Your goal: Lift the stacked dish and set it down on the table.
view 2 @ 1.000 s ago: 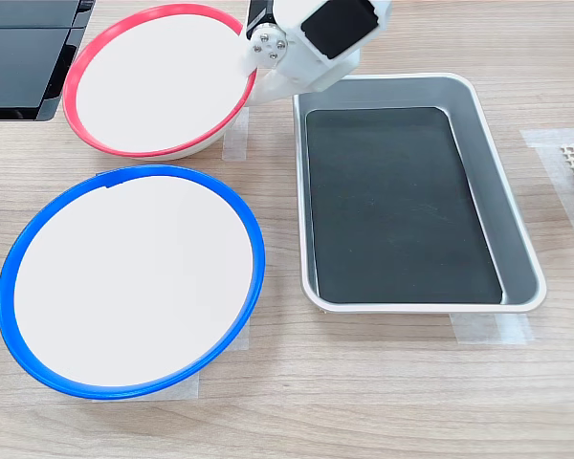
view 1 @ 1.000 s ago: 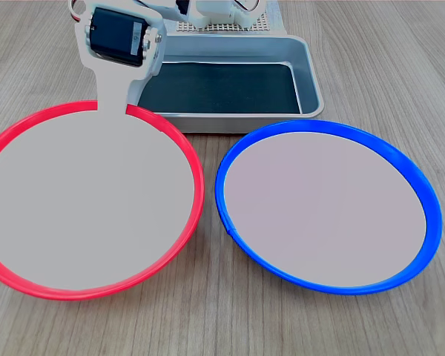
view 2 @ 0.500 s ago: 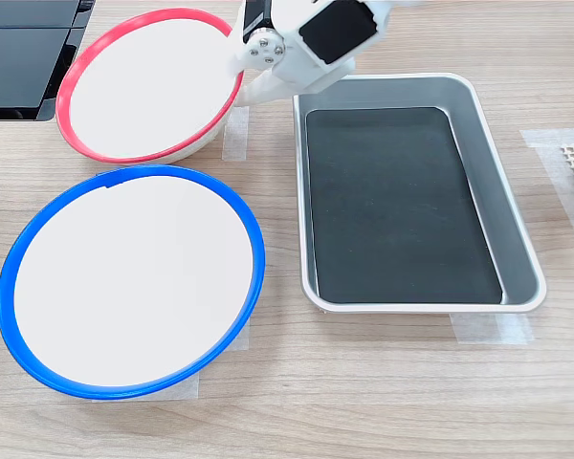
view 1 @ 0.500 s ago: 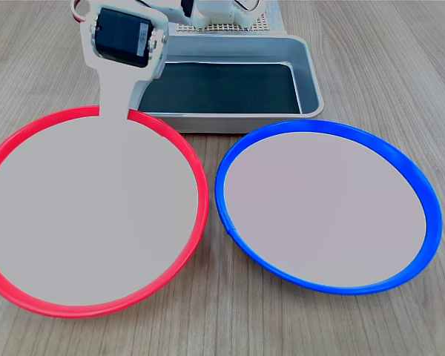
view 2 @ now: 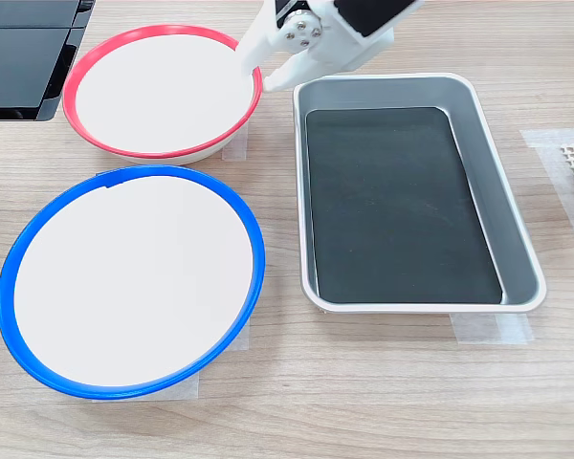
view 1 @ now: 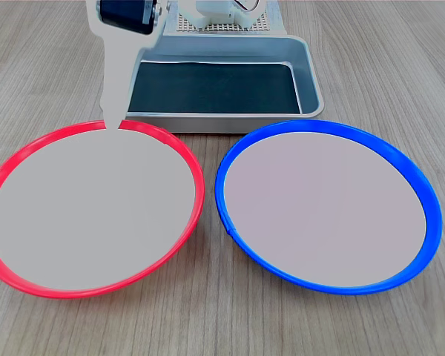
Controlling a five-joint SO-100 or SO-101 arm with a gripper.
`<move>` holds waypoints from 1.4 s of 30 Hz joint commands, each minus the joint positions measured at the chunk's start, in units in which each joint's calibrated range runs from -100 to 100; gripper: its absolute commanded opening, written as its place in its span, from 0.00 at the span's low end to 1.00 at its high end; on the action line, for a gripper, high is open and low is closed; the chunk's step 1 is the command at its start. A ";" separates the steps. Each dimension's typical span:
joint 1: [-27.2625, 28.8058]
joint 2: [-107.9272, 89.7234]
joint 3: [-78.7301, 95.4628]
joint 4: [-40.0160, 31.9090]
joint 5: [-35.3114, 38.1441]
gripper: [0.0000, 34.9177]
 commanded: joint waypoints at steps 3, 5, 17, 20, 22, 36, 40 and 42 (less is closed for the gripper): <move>-0.35 -12.75 -0.53 15.79 2.30 0.24; -2.33 -20.17 -1.08 25.61 2.34 0.24; -15.13 -54.55 22.32 13.23 -13.09 0.00; -14.66 -64.87 31.78 12.07 -14.02 0.00; -13.62 -72.46 38.43 12.73 -14.21 0.00; -10.61 -90.11 52.63 26.19 -12.75 0.00; -10.24 -90.11 52.63 28.33 -12.89 0.00; -10.14 -90.11 52.63 28.33 -12.89 0.01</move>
